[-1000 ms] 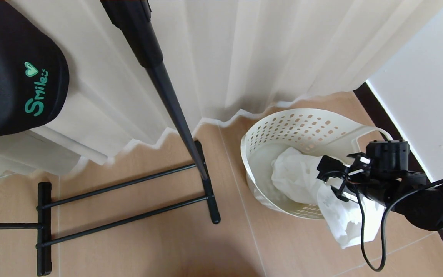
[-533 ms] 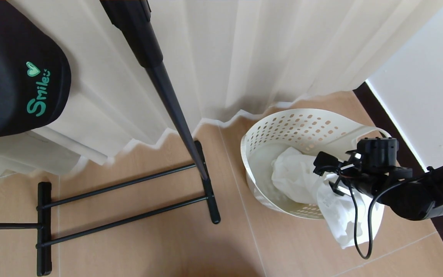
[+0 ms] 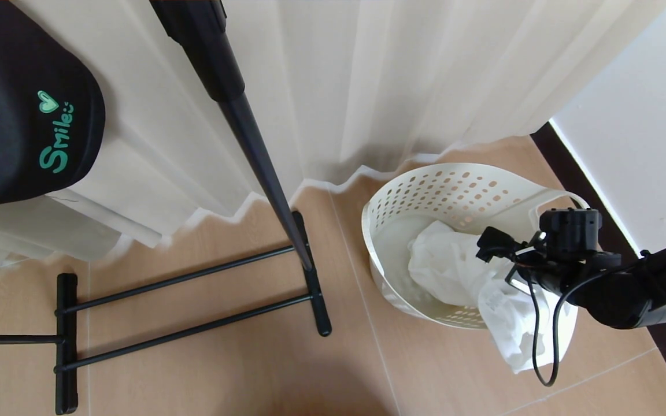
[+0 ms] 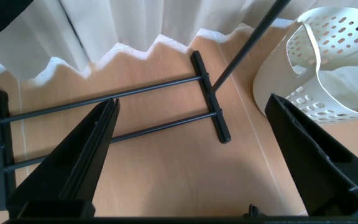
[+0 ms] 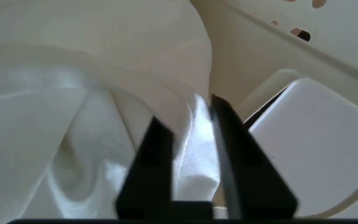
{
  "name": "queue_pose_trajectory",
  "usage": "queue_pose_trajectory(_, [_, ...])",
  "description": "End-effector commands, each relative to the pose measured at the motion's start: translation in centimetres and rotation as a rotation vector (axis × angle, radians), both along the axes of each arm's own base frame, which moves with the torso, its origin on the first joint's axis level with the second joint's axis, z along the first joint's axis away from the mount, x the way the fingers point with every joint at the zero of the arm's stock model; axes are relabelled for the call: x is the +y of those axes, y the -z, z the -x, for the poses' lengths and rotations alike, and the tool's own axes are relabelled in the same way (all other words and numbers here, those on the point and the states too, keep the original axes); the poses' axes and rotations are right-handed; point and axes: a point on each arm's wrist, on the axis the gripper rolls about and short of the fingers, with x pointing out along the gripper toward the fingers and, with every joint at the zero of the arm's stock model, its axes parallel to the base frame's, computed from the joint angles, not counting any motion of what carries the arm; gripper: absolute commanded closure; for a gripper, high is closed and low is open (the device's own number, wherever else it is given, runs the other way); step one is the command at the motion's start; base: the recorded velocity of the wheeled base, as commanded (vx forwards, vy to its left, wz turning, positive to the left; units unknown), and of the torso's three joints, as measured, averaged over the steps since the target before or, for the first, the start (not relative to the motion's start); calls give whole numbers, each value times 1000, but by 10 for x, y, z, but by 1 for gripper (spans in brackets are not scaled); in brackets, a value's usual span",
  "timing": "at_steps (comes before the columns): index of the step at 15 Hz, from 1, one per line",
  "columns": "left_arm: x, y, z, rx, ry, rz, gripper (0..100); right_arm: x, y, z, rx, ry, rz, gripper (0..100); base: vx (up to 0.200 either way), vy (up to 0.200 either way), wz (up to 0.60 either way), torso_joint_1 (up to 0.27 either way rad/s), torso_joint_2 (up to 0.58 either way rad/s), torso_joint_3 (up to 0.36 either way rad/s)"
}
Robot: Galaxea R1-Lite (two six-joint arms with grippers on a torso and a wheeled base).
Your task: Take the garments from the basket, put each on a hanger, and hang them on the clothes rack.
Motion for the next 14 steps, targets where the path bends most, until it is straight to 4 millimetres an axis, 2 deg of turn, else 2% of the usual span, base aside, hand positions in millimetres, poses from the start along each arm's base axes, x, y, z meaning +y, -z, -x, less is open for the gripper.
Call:
queue_pose_trajectory(1, [0,0,0,0,-1,0,0,-1,-10,10,-21,7,-19,100,0,0,0,0,0,0])
queue_pose_trajectory(5, [0,0,0,-2,-2,-1,0,-4,-24,50,-61,71,-172,100,0,0,0,0,0,0])
queue_pose_trajectory(7, [0,0,0,0,-1,0,0,-1,-46,89,-135,84,-275,100,0,0,0,0,0,0])
queue_pose_trajectory(9, [0,0,0,0,0,0,0,3,-64,119,-206,63,-340,100,0,0,0,0,0,0])
queue_pose_trajectory(11, [0,0,0,0,-1,0,0,4,-73,135,-243,48,-376,100,0,0,0,0,0,0])
queue_pose_trajectory(12, [0,0,0,0,-1,0,0,7,-88,155,-319,24,-444,100,0,0,0,0,0,0])
queue_pose_trajectory(14, [0,0,0,0,-2,-4,0,6,-100,169,-377,7,-480,100,0,0,0,0,0,0])
